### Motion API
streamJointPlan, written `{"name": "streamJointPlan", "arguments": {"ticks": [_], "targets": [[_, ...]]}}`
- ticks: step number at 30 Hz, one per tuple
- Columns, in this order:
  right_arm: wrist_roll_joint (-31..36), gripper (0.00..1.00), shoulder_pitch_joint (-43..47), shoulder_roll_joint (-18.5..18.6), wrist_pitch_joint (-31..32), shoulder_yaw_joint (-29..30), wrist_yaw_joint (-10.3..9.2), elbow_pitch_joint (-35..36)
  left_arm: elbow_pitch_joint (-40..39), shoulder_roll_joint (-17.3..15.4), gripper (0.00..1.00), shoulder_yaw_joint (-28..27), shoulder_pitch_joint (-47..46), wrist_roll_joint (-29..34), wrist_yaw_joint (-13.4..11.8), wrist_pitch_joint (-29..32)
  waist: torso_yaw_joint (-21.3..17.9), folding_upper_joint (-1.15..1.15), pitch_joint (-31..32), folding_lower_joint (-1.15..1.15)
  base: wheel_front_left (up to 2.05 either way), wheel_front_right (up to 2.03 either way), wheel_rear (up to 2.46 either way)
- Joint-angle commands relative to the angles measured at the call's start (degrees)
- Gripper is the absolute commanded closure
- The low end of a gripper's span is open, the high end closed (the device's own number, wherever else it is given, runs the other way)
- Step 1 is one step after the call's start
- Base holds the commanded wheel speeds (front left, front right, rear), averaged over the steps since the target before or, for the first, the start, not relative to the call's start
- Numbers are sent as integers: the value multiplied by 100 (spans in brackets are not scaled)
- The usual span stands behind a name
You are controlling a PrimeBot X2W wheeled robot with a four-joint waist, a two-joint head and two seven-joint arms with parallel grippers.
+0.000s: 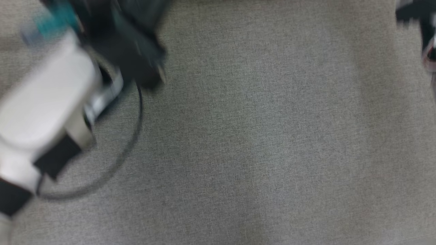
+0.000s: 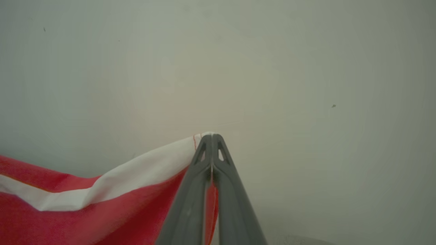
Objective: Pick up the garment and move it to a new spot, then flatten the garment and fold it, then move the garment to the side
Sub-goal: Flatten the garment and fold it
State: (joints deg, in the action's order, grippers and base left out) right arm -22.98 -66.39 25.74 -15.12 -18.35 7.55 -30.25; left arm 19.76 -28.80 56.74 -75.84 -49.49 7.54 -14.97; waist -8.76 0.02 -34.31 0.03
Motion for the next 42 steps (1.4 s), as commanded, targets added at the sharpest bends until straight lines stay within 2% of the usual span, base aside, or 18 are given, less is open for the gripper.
{"name": "streamJointPlan", "arguments": {"ticks": [1, 9, 16, 23, 29, 34, 37, 42], "targets": [[-111, 100, 378, 129, -4, 80, -13, 208, -285, -49, 100, -69, 342, -30, -11, -23, 104, -2, 161, -3, 0, 0, 0], [-353, 100, 2563, 504, -4, 657, -13, 1196, -1388, -365, 100, 131, 2187, -42, -11, -19, 182, -2, 845, -3, 0, 0, 0], [-475, 100, 4229, 407, -4, 1121, -13, 1817, -1715, -479, 100, 106, 3443, 196, -11, -20, 154, -2, 1507, -3, 0, 0, 0], [-520, 100, 5394, 416, -4, 1410, -13, 2307, -1946, -494, 100, -109, 4414, 419, -12, -20, 165, -2, 2037, -3, 0, 0, 0], [-539, 100, 6382, 538, 13, 1699, -13, 2907, -2386, -583, 100, -241, 5179, 386, -153, -20, 247, -2, 2313, -3, 0, 0, 0], [-500, 100, 6672, 583, 472, 1886, -13, 3182, -2643, -534, 100, -257, 5376, 55, -151, 19, 388, -2, 2316, -3, 0, 0, 0], [-277, 100, 6307, 464, 1032, 1853, -13, 3120, -2454, -211, 100, -290, 5264, -477, -86, 33, 553, -2, 2206, -3, 0, 0, 0], [-216, 100, 5560, 394, 1536, 1779, -13, 2745, -1979, 349, 100, -404, 4946, -1166, -10, 13, 810, -2, 1930, -3, 0, 0, 0]]}}
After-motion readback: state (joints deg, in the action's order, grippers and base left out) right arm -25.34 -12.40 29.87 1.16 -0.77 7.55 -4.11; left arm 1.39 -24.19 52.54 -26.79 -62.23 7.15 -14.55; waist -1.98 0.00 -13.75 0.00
